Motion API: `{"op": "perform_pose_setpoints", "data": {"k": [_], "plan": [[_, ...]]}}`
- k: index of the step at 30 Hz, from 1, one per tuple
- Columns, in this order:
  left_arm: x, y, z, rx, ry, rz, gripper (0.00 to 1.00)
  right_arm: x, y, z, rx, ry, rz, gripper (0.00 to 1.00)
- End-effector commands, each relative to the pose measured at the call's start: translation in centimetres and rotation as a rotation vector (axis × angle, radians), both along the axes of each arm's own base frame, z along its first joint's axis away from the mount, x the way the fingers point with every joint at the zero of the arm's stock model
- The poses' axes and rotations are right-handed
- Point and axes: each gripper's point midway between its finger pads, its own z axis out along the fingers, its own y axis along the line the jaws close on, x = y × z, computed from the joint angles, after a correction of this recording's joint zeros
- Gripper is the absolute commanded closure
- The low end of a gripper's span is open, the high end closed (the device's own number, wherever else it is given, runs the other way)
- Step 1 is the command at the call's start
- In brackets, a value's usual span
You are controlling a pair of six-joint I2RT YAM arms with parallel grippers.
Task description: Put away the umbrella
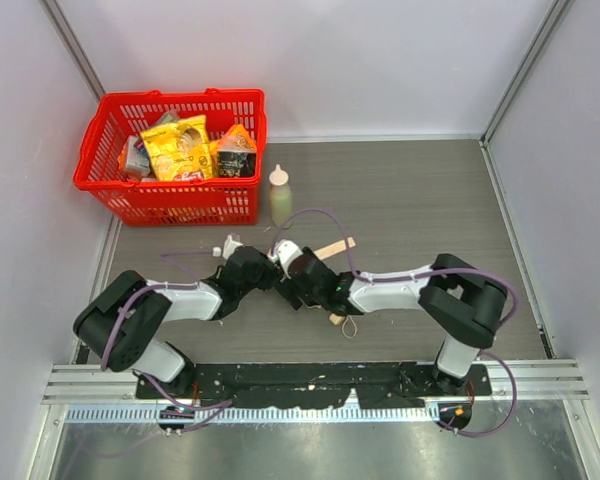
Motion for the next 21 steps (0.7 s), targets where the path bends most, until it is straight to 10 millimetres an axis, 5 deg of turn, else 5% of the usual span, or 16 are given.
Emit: {"op": "perform_pose_setpoints", "data": {"k": [1,3,6,7,11,14,17,21], "plan": [[-7.8,5.1,-9.1,0.300,0.341,-0.083,1.00,2.9,1.1,0.2,-0.088,-0.155,-0.054,0.20],[-7.8,5.1,-9.0,0.298,0.344,-0.082,1.00,3.5,1.6,-0.4,-0.081,-0.166,-0.070,0.21],[-7.7,4.9,-8.5,0.287,0.333,-0.083,1.00,3.9,1.0,-2.0,-0.130,-0.163,-0.109,0.42],[-7.5,4.9,-8.1,0.282,0.324,-0.084,1.00,4.0,1.0,-2.2,-0.110,-0.159,-0.123,0.59],[-7.0,4.5,-6.6,0.281,0.267,-0.112,1.00,2.5,-0.2,-4.5,-0.062,-0.077,-0.111,0.99],[-6.4,4.4,-5.3,0.279,0.221,-0.122,0.98,1.4,-0.2,-5.9,0.013,0.028,-0.065,0.99],[-6.3,4.0,-4.0,0.272,0.188,-0.144,0.76,1.0,-0.4,-6.5,0.099,0.104,-0.050,0.99],[-5.9,4.7,-1.5,0.294,0.115,-0.146,0.33,0.9,-0.9,-6.8,0.148,0.160,-0.033,0.99]]}}
